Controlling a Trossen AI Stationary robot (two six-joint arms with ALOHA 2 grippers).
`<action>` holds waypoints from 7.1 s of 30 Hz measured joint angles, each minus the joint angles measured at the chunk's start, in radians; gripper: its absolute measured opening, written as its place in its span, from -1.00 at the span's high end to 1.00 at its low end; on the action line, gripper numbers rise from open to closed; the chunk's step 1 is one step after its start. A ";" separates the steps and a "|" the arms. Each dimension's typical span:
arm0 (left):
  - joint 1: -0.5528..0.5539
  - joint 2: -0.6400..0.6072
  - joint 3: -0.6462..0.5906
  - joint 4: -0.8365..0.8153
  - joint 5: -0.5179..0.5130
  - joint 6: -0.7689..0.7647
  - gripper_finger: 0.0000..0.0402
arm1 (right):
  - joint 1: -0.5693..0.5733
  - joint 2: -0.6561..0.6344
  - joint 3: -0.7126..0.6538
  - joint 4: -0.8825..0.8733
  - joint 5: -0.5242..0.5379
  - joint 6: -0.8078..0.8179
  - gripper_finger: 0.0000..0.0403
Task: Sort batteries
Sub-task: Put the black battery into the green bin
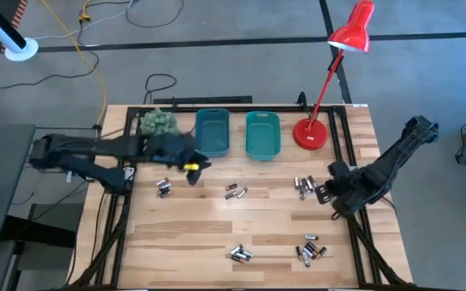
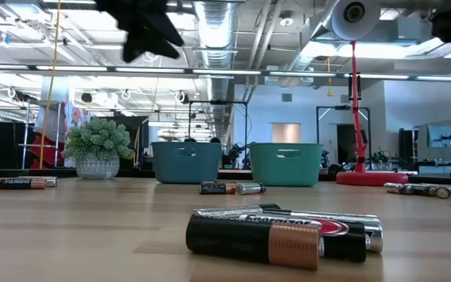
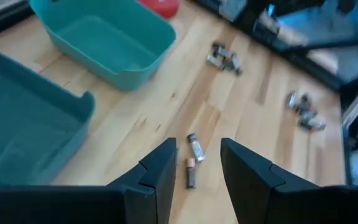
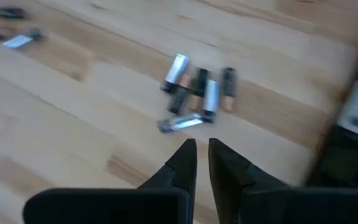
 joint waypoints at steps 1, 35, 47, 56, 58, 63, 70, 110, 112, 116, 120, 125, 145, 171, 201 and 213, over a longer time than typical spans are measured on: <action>-0.039 -0.035 -0.036 0.021 -0.056 -0.042 0.39 | -0.003 -0.033 -0.020 0.028 0.014 -0.018 0.69; -0.194 -0.160 -0.208 0.054 -0.256 0.033 0.39 | -0.538 -0.024 -0.136 0.159 -0.151 -0.479 0.51; -0.193 -0.160 -0.207 0.054 -0.256 0.151 0.39 | -0.869 -0.023 -0.219 0.271 -0.338 -0.812 0.00; -0.193 -0.160 -0.206 0.054 -0.256 0.158 0.39 | -0.949 -0.018 -0.284 0.358 -0.382 -0.926 0.14; -0.193 -0.160 -0.206 0.054 -0.256 0.159 0.39 | -0.948 0.001 -0.293 0.364 -0.406 -0.949 0.18; -0.193 -0.160 -0.206 0.054 -0.256 0.158 0.39 | -0.948 0.067 -0.293 0.386 -0.414 -0.975 0.24; -0.193 -0.160 -0.206 0.054 -0.256 0.150 0.39 | -0.947 0.173 -0.293 0.419 -0.455 -1.003 0.25; -0.193 -0.160 -0.206 0.053 -0.255 0.149 0.39 | -0.984 0.335 -0.293 0.532 -0.490 -0.980 0.85; -0.193 -0.160 -0.206 0.053 -0.255 0.149 0.39 | -0.985 0.311 -0.295 0.525 -0.489 -0.956 0.84; -0.193 -0.160 -0.206 0.053 -0.255 0.149 0.39 | -0.980 0.260 -0.298 0.512 -0.477 -0.942 0.84; -0.193 -0.160 -0.206 0.053 -0.255 0.149 0.39 | -0.981 0.220 -0.297 0.510 -0.452 -0.921 0.84; -0.193 -0.160 -0.206 0.053 -0.255 0.149 0.39 | -0.981 0.163 -0.295 0.510 -0.425 -0.915 0.83; -0.193 -0.160 -0.206 0.053 -0.255 0.149 0.39 | -0.981 -0.098 -0.190 0.565 -0.377 -0.887 0.84; -0.193 -0.160 -0.206 0.051 -0.304 0.201 0.39 | -1.192 0.607 0.505 0.630 -0.474 -1.300 0.83; -0.193 -0.160 -0.206 -0.014 -0.326 0.180 0.39 | -1.272 1.162 0.817 0.322 -0.518 -1.711 0.82; -0.193 -0.160 -0.206 -0.015 -0.326 0.174 0.39 | -1.263 1.161 0.807 0.352 -0.508 -1.752 0.79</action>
